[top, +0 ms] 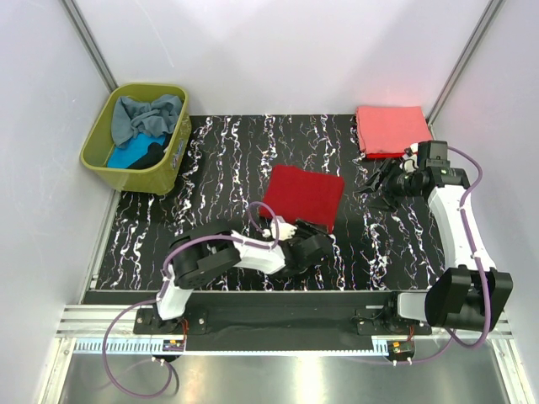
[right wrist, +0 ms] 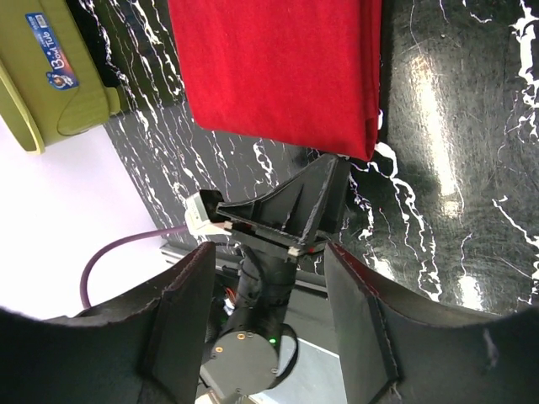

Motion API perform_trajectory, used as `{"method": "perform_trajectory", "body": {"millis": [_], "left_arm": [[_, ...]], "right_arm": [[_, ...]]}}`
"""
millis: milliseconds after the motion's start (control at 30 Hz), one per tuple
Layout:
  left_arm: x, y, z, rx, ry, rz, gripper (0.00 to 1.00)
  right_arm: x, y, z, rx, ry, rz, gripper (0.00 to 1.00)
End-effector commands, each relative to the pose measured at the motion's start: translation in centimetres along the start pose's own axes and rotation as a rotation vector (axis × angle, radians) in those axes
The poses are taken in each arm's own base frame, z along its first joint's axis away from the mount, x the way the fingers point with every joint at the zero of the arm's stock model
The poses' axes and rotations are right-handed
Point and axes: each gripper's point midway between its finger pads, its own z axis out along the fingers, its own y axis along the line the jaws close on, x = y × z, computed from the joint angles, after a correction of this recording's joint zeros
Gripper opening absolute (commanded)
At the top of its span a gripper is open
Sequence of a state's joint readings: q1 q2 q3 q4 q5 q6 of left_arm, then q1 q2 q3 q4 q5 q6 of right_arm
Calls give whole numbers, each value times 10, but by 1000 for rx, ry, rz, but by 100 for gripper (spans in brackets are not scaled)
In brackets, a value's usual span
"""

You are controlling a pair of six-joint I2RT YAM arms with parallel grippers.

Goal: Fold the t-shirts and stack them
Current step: Neatly place the folded tshirt to the corner

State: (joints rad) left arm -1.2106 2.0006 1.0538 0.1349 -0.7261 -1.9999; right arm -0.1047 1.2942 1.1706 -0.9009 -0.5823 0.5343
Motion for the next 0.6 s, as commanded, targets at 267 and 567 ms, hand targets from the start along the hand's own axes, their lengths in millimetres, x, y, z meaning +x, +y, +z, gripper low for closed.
{"method": "perform_trajectory", "body": {"millis": [267, 567], "left_arm": [[0, 9, 27, -31, -41, -342, 53], [-1, -31, 30, 129, 125, -447, 10]], "right_arm": [[-30, 7, 4, 33, -34, -19, 74], [-49, 2, 38, 12, 72, -101, 84]]}}
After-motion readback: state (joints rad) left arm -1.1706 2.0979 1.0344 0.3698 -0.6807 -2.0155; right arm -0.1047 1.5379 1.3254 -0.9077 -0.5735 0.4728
